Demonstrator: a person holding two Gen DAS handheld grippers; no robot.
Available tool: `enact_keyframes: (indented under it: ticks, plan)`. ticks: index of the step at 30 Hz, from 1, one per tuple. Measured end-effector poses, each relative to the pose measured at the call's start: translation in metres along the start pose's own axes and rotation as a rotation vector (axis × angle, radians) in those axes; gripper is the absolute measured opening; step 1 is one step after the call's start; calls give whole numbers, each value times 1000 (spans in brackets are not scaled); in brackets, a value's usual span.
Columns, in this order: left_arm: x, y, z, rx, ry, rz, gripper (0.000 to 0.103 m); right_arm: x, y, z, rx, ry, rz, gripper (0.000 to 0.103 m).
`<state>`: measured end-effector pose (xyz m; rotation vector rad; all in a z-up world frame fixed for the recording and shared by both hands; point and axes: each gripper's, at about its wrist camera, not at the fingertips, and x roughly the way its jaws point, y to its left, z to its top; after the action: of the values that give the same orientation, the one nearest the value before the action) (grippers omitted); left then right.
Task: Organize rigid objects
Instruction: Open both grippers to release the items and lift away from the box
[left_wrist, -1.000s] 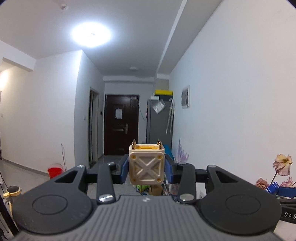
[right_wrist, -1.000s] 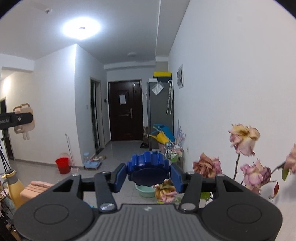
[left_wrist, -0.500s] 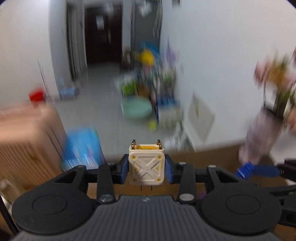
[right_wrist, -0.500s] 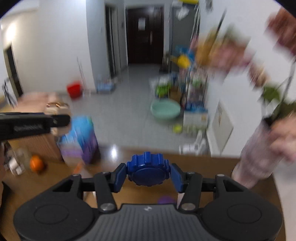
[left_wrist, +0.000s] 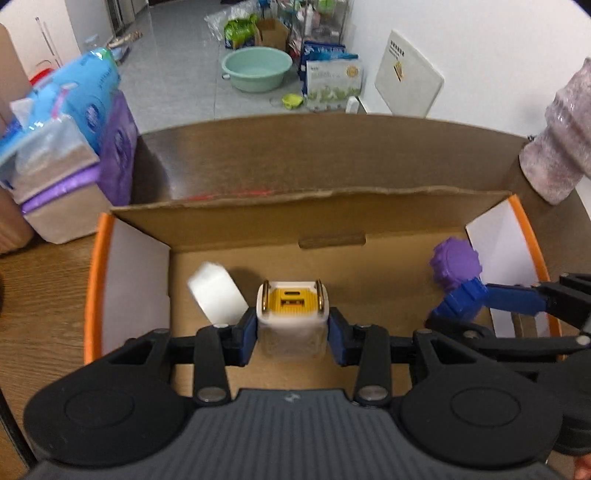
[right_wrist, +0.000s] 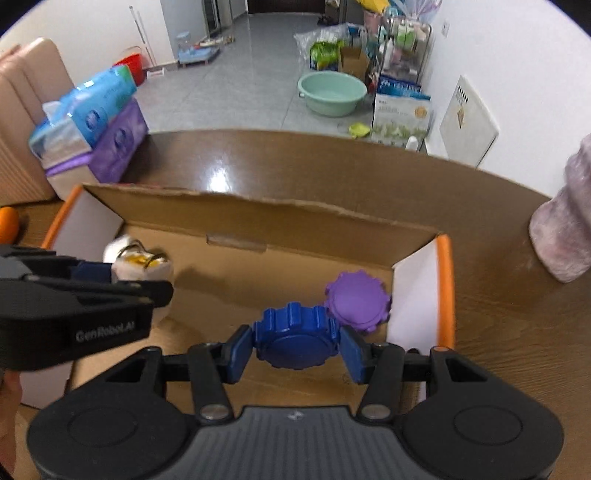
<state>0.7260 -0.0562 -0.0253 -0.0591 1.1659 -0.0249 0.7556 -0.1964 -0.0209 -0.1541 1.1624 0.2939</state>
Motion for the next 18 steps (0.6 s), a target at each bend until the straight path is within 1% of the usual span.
enact_keyframes:
  ticks: [1,2,3,4,5,6,7,9,12,15,18]
  plan:
    - [1,-1,1,-1,1,0,41,4,0,1,3,5,0,51]
    - [0,0,0,-9,-10,1,46,7,-1,2,4,5,0,51]
    - [-3,-1,3,-13,-22,7,52,8,-1,2,6,3,-2,56]
    - [-8,-2,6,-14,-34,3,61,9,0,0,8,0,5,60]
    - [-14,-2,6,-15,-42,-10,63,7,-2,1,7,-7,13,67]
    - [-20,-1,7,-13,-47,-21,63,3,-2,2,6,-18,16,72]
    - [-27,-1,9,-12,-55,-24,63,1,-1,3,4,-28,16,73]
    - [-46,0,11,-7,-81,-21,65,-12,-1,4,4,-47,4,74]
    - [-81,2,11,1,-127,-23,67,-44,0,4,-3,-86,-23,74]
    - [-120,5,9,14,-196,-5,67,-87,2,-1,-11,-140,-47,75]
    - [-186,12,2,35,-295,24,64,-142,9,-13,-39,-193,-70,75]
